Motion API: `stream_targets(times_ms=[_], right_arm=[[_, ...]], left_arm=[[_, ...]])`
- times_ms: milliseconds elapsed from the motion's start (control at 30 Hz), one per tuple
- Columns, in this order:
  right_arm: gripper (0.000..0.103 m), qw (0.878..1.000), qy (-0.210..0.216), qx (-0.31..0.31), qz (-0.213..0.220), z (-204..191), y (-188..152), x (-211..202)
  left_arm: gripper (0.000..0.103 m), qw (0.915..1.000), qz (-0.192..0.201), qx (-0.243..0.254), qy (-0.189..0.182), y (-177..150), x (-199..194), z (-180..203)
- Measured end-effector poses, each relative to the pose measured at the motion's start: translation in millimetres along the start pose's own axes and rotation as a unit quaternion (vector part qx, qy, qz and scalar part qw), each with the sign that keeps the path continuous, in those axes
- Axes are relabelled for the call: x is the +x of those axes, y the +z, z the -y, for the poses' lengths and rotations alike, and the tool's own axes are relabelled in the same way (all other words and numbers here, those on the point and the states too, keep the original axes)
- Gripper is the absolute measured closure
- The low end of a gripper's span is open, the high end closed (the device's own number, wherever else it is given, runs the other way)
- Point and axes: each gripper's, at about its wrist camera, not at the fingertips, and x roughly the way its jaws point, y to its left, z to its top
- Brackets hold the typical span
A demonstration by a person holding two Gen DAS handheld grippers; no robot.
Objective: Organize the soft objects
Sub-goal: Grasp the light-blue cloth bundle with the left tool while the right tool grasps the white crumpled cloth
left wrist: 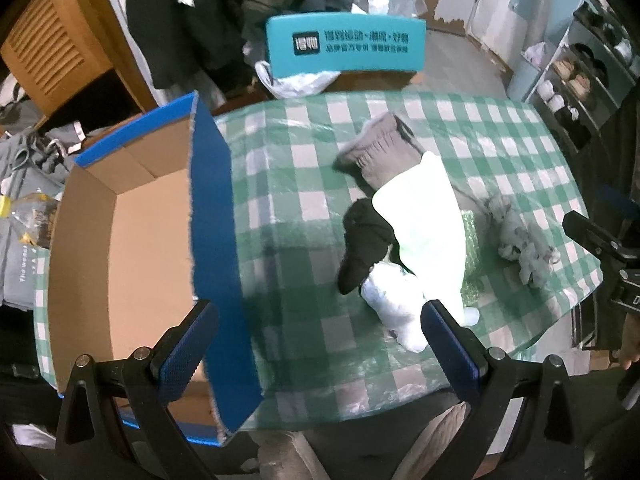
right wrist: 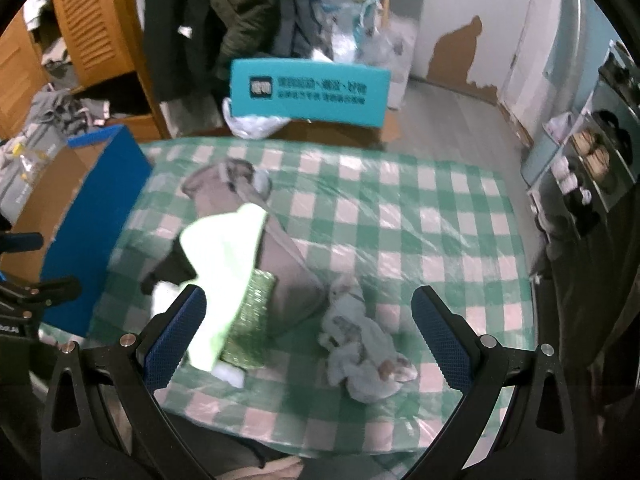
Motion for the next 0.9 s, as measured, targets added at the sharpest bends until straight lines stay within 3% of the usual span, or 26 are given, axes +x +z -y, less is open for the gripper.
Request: stream_targets(times_ms=[900], right_arm=[[0.003, 0.995, -0.017, 0.005, -0.096, 42, -31, 84]], left_arm=[[0.001, 0.9962, -0.085, 0.005, -0.018, 5, 79, 35]])
